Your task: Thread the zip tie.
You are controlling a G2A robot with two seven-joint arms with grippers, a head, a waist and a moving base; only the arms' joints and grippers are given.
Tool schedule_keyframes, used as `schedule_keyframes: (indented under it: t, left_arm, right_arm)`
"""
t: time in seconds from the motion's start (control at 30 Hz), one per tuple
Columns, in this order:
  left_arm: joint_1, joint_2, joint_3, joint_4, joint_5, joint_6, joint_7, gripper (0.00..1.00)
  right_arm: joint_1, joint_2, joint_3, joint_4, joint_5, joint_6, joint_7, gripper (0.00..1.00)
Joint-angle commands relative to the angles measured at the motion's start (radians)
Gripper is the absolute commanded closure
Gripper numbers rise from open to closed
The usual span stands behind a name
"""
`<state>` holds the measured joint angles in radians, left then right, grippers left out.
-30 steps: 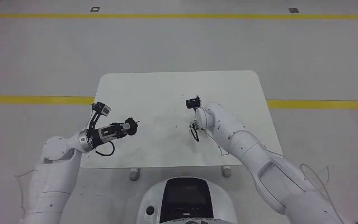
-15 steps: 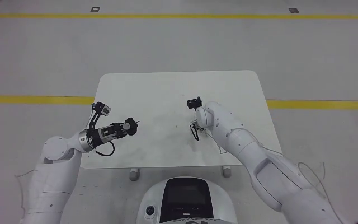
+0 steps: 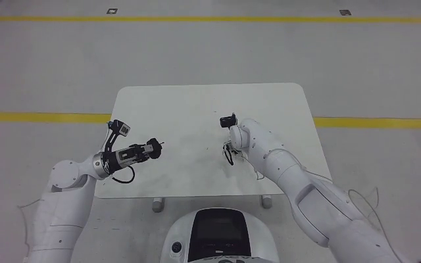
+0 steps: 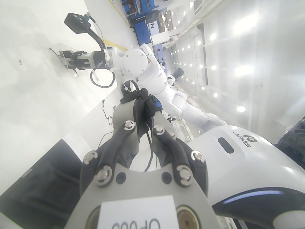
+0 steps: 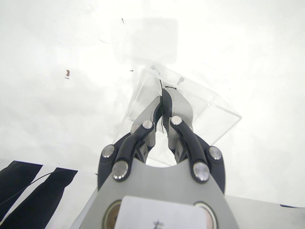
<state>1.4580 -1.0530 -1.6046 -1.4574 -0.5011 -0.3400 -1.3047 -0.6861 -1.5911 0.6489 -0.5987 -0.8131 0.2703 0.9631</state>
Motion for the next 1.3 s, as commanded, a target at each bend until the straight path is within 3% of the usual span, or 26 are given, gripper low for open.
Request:
schedule_keyframes:
  t: [0.0, 0.27, 0.53, 1.0, 1.2, 1.27]
  left_arm:
    - [0.000, 0.000, 0.000, 0.000, 0.000, 0.000, 0.000, 1.00]
    - [0.000, 0.000, 0.000, 0.000, 0.000, 0.000, 0.000, 1.00]
    - [0.000, 0.000, 0.000, 0.000, 0.000, 0.000, 0.000, 1.00]
    - [0.000, 0.000, 0.000, 0.000, 0.000, 0.000, 0.000, 1.00]
    - [0.000, 0.000, 0.000, 0.000, 0.000, 0.000, 0.000, 1.00]
    - [0.000, 0.000, 0.000, 0.000, 0.000, 0.000, 0.000, 1.00]
  right_arm:
    - [0.002, -0.001, 0.001, -0.003, -0.005, 0.003, 0.005, 1.00]
    - [-0.002, 0.016, 0.026, -0.062, -0.032, -0.024, 0.060, 1.00]
    - [-0.051, 0.064, 0.109, -0.194, -0.031, -0.055, 0.109, 1.00]
    - [-0.240, 0.160, 0.323, -0.535, -0.004, -0.059, 0.175, 1.00]
    - [-0.320, 0.182, 0.413, -0.651, 0.078, -0.077, 0.150, 1.00]
    - [-0.324, 0.183, 0.417, -0.655, 0.083, -0.080, 0.150, 1.00]
